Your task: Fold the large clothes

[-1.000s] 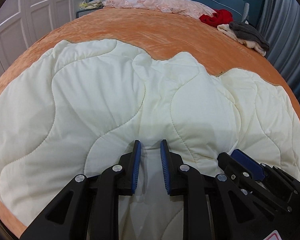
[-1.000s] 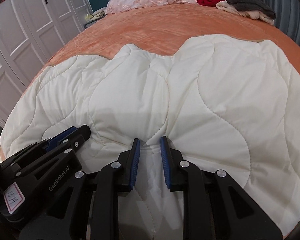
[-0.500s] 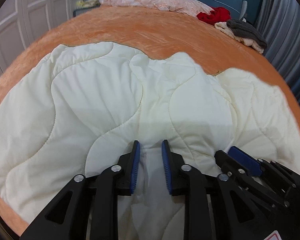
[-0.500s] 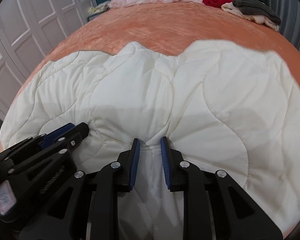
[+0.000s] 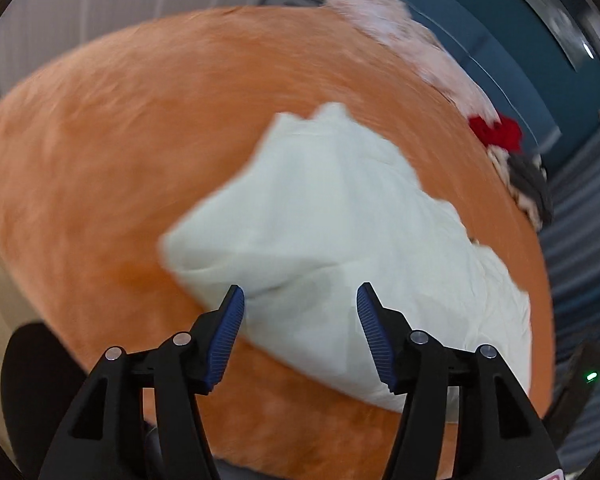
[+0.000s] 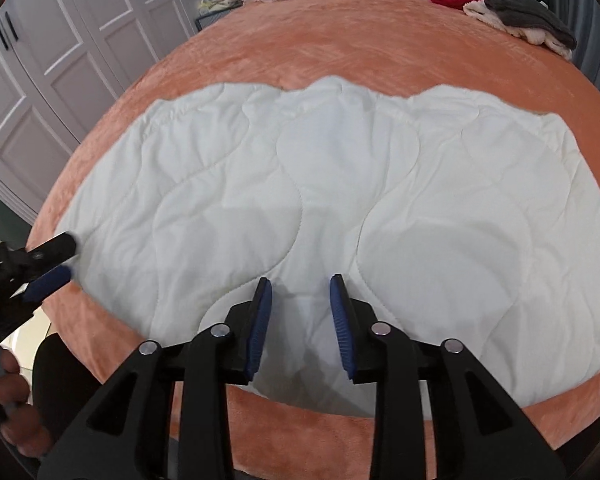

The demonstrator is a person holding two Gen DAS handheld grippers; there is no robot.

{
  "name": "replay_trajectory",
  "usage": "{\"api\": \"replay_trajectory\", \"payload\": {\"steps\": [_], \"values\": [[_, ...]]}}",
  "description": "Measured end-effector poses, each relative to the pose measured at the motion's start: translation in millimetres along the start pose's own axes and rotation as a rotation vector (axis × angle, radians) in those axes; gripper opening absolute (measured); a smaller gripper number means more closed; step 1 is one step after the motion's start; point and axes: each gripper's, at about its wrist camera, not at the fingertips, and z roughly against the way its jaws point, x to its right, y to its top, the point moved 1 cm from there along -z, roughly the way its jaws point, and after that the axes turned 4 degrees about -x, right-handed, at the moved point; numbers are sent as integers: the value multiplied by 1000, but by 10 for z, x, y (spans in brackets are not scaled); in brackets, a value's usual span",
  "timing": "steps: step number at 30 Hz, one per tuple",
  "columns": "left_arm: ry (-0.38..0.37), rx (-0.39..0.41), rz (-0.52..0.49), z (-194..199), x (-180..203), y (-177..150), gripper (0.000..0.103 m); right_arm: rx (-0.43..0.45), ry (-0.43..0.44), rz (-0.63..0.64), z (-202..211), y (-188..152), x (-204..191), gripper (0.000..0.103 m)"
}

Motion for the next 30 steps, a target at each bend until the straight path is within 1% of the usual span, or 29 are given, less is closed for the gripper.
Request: {"api": "replay_trajectory", "payload": {"steps": [2, 3, 5, 8, 9, 13, 14, 16, 17, 18, 20, 21, 24, 26, 30], "values": [[-29, -35, 86, -54, -228, 42, 57, -11, 0, -15, -48, 10, 8, 30], [-42, -50, 112, -89, -291, 60, 57, -15, 1, -21, -61, 7, 22, 30], [-96, -89, 187, -210, -427, 92, 57, -25, 2, -28, -90, 13, 32, 30], [-172, -122, 258, -345, -502, 129, 57, -38, 1, -32, -126, 9, 31, 30], [-193, -125, 268, -383, -487, 144, 60, -43, -1, -28, -140, 9, 29, 30], [-175, -121, 233, -468, -324, 190, 65, -53, -9, -18, -186, 19, 16, 30], [-175, -121, 227, -468, -306, 201, 65, -55, -12, -18, -201, 24, 15, 30], [-168, -111, 198, -417, -216, 222, 58, -57, -15, -18, -212, 33, 7, 30], [-157, -98, 173, -379, -171, 232, 48, -58, -17, -18, -214, 39, 4, 30], [-151, -78, 142, -319, -112, 238, 35, -59, -16, -19, -210, 43, -2, 31], [-152, -43, 88, -209, -40, 265, 20, -57, -5, -28, -146, 36, 7, 30], [-171, -24, 65, -98, 5, 285, 17, -56, 2, -31, -118, 36, 10, 30], [-230, -4, 46, 121, 56, 309, 14, -45, 29, -10, 52, -33, 24, 30], [-236, 15, 17, 250, 97, 318, 14, -51, 53, 9, 164, -140, 29, 25], [-241, 81, -96, 625, 342, 331, 13, -97, 123, 20, 209, -296, -79, 22]]}}
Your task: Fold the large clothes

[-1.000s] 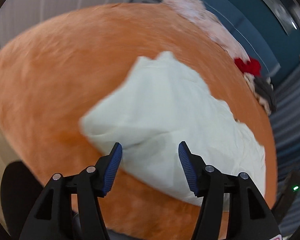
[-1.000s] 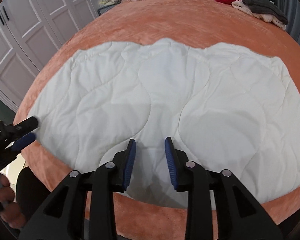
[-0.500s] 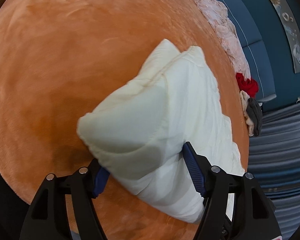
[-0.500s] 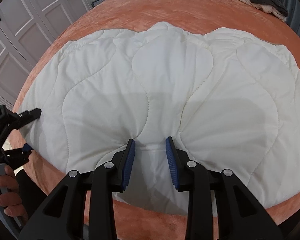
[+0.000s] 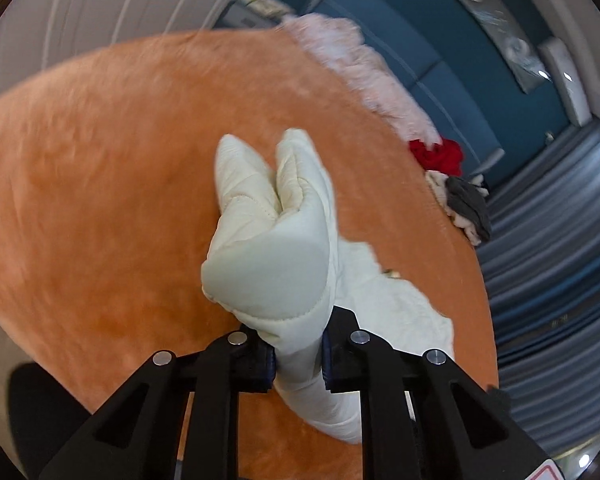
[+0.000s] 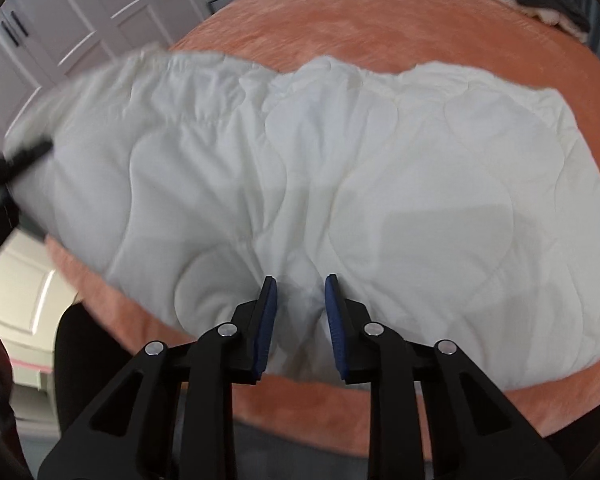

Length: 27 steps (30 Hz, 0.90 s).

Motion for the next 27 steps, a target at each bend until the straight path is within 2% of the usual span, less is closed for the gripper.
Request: {"api": "replay_trajectory", "payload": {"steps": [4, 8, 11, 18, 23, 27], "values": [[12, 67, -183, 310, 471, -4, 13, -31, 85, 32, -128, -19, -300, 22], [-3, 76, -319, 386, 912, -107, 13, 30, 120, 35, 8, -27, -352, 22], [-33, 45, -438, 293, 1300, -262, 13, 108, 139, -41, 384, -130, 15, 22], [-102, -102, -588, -185, 1919, -878, 13, 195, 12, -238, 1054, -524, 1026, 23], [-61, -220, -664, -676, 2134, -1371, 13, 226, -26, -311, 1270, -710, 1415, 23], [-17, -274, -669, -922, 2146, -1599, 16, 244, -63, -325, 1367, -748, 1547, 23]]}}
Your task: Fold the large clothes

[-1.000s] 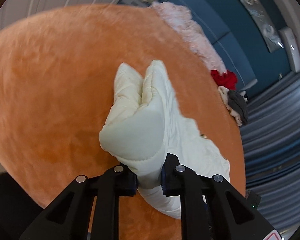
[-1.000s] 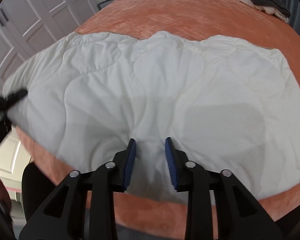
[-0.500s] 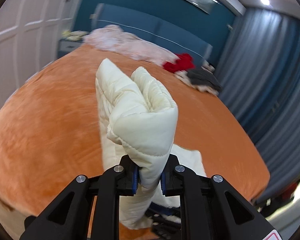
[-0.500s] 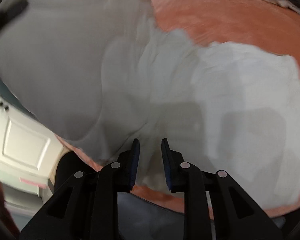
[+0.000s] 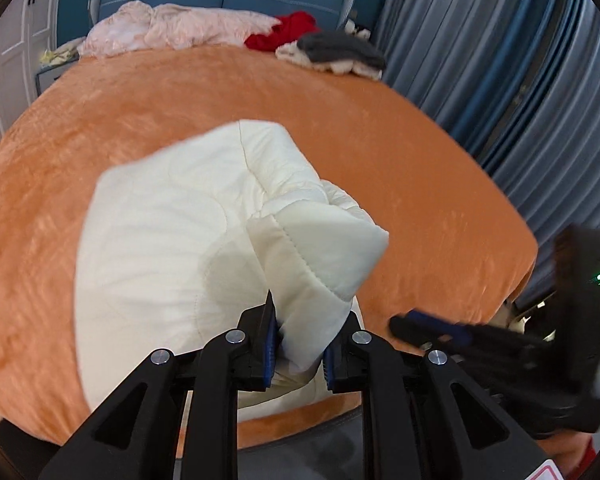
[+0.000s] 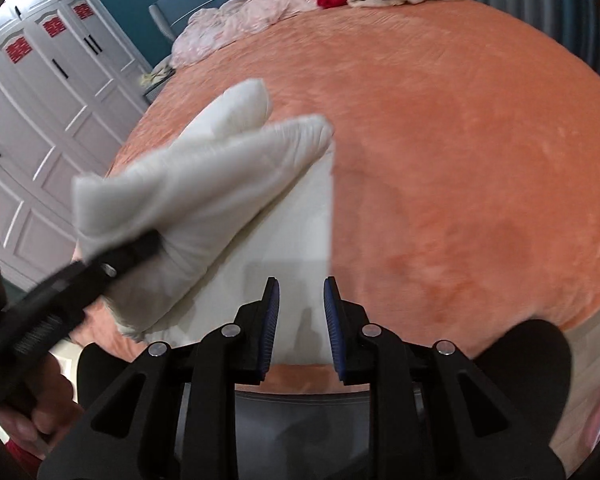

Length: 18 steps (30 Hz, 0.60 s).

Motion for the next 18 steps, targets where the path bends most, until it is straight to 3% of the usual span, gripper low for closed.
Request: {"api": "replay_trajectory", "payload": {"steps": [4, 6, 9, 13, 18], "values": [[50, -17, -16, -57, 109, -37, 29, 28, 15, -12, 139, 153, -2, 26], [48, -14, -25, 34, 171, -36, 46, 54, 30, -5, 237, 230, -30, 33], [-46, 17, 6, 359, 156, -76, 71, 86, 65, 14, 334, 419, -146, 41], [-98, 61, 74, 770, -25, -79, 73, 87, 143, -6, 279, 755, -380, 58], [36, 84, 236, 923, -623, 87, 73, 7, 206, -65, 94, 1023, -636, 60]]}}
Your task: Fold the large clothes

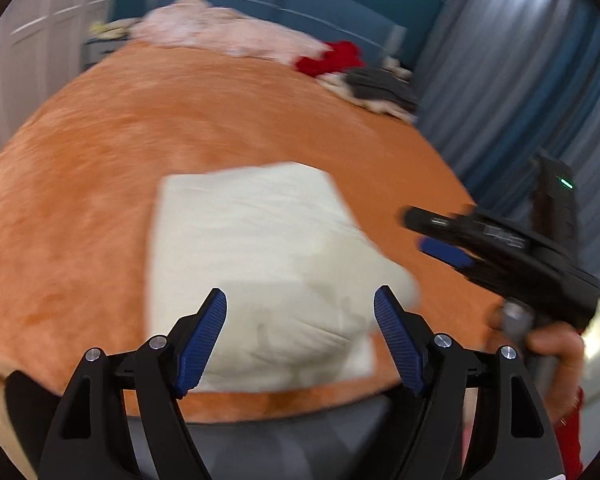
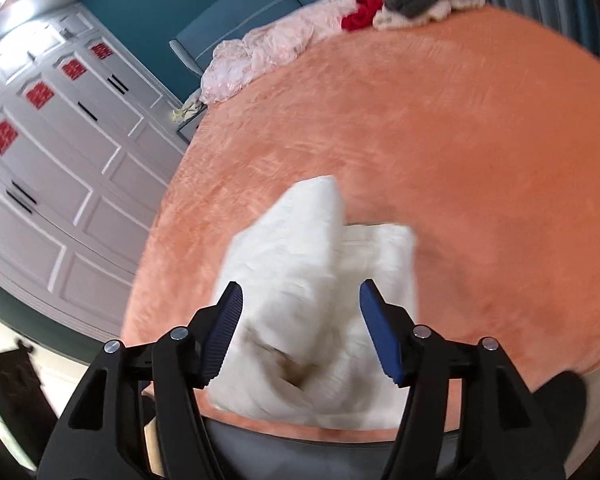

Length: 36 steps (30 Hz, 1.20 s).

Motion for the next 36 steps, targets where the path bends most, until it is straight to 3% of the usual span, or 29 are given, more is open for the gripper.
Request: {"api": "replay_trajectory", "payload": {"steps": [6, 8, 9, 13, 16, 17, 24, 28, 36], "values": [[69, -4, 151, -118, -468, 368, 73, -195, -139, 43, -596, 147, -248, 64], [81, -8, 158, -174, -513, 441, 73, -230, -153, 53, -715, 103, -233, 42], [83, -11, 160, -194, -515, 449, 73, -236, -159, 57, -756, 52, -206, 23], [74, -39, 143, -292, -488, 428, 73, -134, -109, 93, -475, -142, -152, 13], [76, -60, 110, -423, -389, 394, 68, -69, -158, 117, -262, -327, -35, 12], [74, -69, 96, -484, -349, 383, 62, -63, -202, 116, -252, -407, 55, 12], [122, -203, 7, -1104, -89, 205, 37, -121, -296, 98, -461, -701, 507, 12], [179, -220, -39, -1261, -10, 84, 37, -139, -341, 149, -607, -816, 557, 13], [222, -247, -43, -1479, -86, -23, 36, -162, -353, 157, -857, -841, 592, 14]]}}
